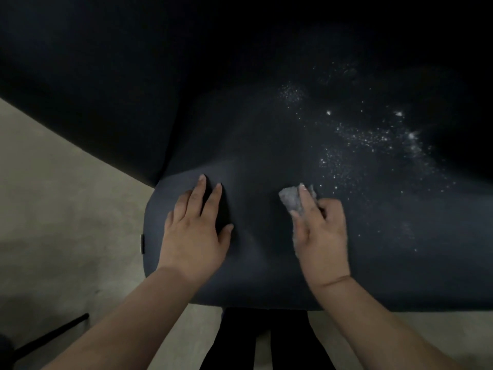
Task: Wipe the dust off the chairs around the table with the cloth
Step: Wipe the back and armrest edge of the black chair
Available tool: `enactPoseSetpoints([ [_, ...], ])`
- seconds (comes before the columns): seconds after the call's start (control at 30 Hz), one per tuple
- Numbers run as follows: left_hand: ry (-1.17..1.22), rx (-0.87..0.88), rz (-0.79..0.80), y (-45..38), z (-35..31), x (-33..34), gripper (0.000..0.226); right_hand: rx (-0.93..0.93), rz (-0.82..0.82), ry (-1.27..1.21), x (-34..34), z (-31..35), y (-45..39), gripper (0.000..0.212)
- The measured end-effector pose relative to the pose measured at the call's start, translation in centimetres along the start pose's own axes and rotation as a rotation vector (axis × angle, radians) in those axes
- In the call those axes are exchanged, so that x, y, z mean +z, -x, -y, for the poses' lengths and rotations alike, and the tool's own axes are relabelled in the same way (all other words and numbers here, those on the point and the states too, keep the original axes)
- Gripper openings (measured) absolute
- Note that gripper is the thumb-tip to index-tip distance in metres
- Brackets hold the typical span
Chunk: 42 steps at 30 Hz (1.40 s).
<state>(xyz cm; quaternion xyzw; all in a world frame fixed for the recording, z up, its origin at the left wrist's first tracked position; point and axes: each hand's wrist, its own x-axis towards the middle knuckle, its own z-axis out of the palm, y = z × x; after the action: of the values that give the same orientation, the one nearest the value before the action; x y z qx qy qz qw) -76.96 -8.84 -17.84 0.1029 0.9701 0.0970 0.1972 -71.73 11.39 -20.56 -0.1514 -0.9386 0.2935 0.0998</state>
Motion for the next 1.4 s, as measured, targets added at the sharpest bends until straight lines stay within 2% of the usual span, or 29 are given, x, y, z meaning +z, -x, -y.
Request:
enactPoseSetpoints([
  [0.07, -0.007, 0.009, -0.003, -0.1, -0.2, 0.0, 0.074, -0.004, -0.028, -0.048, 0.8, 1.7, 0.7, 0.051],
  [0.23, -0.026, 0.032, 0.008, 0.0, 0.3, -0.1, 0.074, -0.218, 0.154, -0.009, 3.6, 5.7, 3.6, 0.060],
  [0.3, -0.049, 0.041, 0.007, 0.0, 0.3, 0.0, 0.074, -0.196, 0.140, 0.030, 2.6, 3.7, 2.9, 0.058],
  [0.43, -0.060, 0.052, 0.001, -0.2, -0.8, 0.0, 0.074, -0.100, -0.030, 0.143, -1.5, -2.1, 1.2, 0.041],
  [0.57, -0.029, 0.083, -0.009, -0.6, -3.2, 0.3, 0.073, 0.018, -0.088, 0.137, -3.1, -3.3, 1.2, 0.044],
  [0.73, -0.018, 0.137, 0.000, -0.9, -5.4, 0.8, 0.072, -0.219, 0.064, 0.170, -2.1, -2.4, 2.6, 0.050],
  [0.87, -0.042, 0.159, -0.003, -1.4, -5.7, 0.8, 0.072, -0.076, -0.092, 0.206, -4.8, -6.8, 0.4, 0.051],
  [0.97, -0.041, 0.161, 0.001, -1.7, -6.3, 0.8, 0.072, 0.025, -0.149, 0.243, -5.1, -7.1, 0.3, 0.053],
  [1.07, -0.055, 0.169, 0.005, -1.6, -7.4, 0.9, 0.074, -0.063, -0.040, 0.182, -3.5, -4.8, 1.5, 0.061],
  [1.13, -0.063, 0.173, 0.012, -1.5, -8.1, 1.2, 0.077, -0.138, 0.027, 0.228, -3.8, -4.8, 1.4, 0.063],
  [1.2, -0.077, 0.173, 0.013, -1.6, -8.6, 1.4, 0.079, -0.086, -0.009, 0.249, -5.0, -6.3, 0.5, 0.058],
  [1.3, -0.088, 0.166, -0.002, -2.1, -8.9, 1.3, 0.081, 0.104, -0.115, 0.238, -6.4, -7.7, -0.4, 0.053],
  [1.4, -0.084, 0.158, -0.017, -2.6, -8.8, 1.2, 0.080, 0.082, -0.064, 0.060, -5.2, -5.6, -0.2, 0.040],
])
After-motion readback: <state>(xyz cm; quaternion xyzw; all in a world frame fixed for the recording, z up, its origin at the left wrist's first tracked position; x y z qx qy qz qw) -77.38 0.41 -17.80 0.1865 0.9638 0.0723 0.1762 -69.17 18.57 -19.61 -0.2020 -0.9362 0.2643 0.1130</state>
